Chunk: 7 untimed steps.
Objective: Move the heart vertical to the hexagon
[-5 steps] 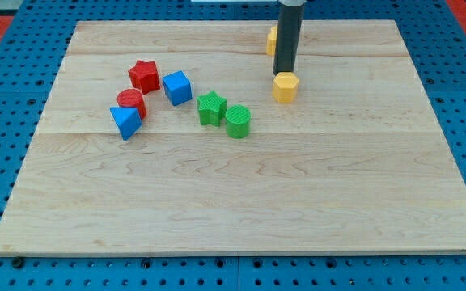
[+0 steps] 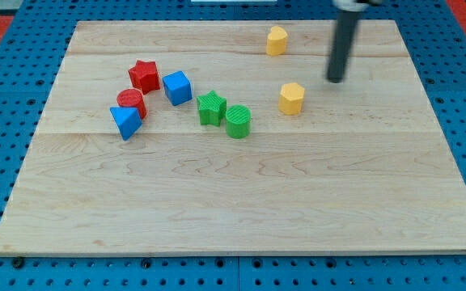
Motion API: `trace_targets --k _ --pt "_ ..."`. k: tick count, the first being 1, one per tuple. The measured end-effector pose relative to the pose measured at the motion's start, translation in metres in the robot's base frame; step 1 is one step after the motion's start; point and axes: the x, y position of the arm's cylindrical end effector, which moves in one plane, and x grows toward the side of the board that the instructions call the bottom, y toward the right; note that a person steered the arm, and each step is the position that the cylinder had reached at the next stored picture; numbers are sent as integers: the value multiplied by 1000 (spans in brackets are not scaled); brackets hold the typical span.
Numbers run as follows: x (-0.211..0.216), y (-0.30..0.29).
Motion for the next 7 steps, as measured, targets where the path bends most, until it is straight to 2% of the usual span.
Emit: trace_targets --k 1,2,4,5,6,7 --pt "20 -3" --pt "45 -34" --pt "46 -125" --pt "38 -138" --pt "11 -118" --pt "-69 -61"
